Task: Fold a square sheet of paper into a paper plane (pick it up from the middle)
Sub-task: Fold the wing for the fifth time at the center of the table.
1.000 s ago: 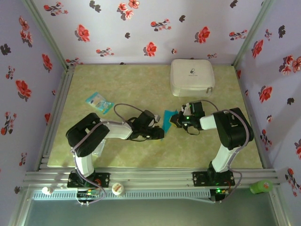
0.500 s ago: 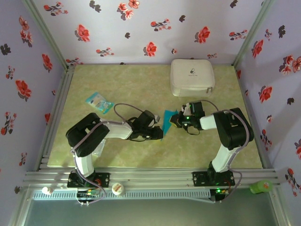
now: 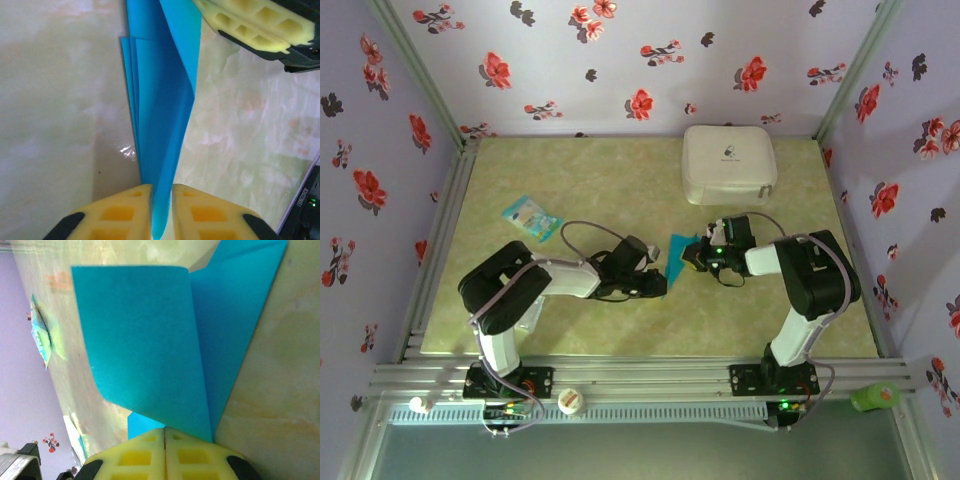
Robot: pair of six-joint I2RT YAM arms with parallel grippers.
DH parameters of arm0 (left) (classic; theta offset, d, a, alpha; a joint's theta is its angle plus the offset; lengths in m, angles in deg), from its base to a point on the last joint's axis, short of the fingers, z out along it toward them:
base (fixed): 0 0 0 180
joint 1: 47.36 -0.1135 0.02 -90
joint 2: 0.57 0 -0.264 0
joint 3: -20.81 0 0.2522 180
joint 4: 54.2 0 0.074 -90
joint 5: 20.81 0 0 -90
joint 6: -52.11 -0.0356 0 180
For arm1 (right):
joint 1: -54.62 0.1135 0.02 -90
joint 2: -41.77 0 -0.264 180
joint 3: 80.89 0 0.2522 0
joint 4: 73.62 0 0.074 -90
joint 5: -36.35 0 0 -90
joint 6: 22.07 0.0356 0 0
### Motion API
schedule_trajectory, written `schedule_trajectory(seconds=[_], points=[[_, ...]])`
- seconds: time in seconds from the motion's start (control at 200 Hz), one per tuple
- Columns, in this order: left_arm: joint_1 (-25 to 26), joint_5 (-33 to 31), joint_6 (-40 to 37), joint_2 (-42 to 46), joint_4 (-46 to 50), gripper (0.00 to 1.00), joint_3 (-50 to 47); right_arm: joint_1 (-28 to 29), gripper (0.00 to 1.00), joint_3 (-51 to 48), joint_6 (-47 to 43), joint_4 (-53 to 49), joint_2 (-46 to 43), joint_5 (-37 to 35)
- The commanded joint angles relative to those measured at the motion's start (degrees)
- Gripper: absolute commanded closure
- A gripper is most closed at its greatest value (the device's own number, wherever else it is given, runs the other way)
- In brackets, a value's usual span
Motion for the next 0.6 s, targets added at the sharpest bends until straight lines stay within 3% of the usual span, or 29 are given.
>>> schedule_trajectory(seconds=[0.0, 0.18, 0.295, 0.42, 0.595], points=[[0.49, -0.41, -0.45, 1.95, 2.59, 0.79, -1.37, -0.17, 0.93, -0.88, -1.16, -6.39, 0.13, -5.22], [0.50, -3.20, -1.82, 6.34, 3.74, 0.79, -0.56, -0.16, 0.93, -0.72, -1.16, -6.97, 0.32, -5.66], [0.40, -3.67, -3.80, 7.87, 5.98, 0.86, 2.00, -0.15, 0.93, -0.60, -1.29, -7.16, 0.51, -5.61], [0.56, 1.04, -5.96, 5.23, 8.28, 0.93, 7.36, -0.17, 0.93, -0.55, -1.16, -7.17, 0.52, -5.58], [0.50, 5.69, -7.07, -0.01, 9.57, 0.94, 12.93, -0.23, 0.93, -0.42, -1.19, -7.43, 0.36, -5.58]])
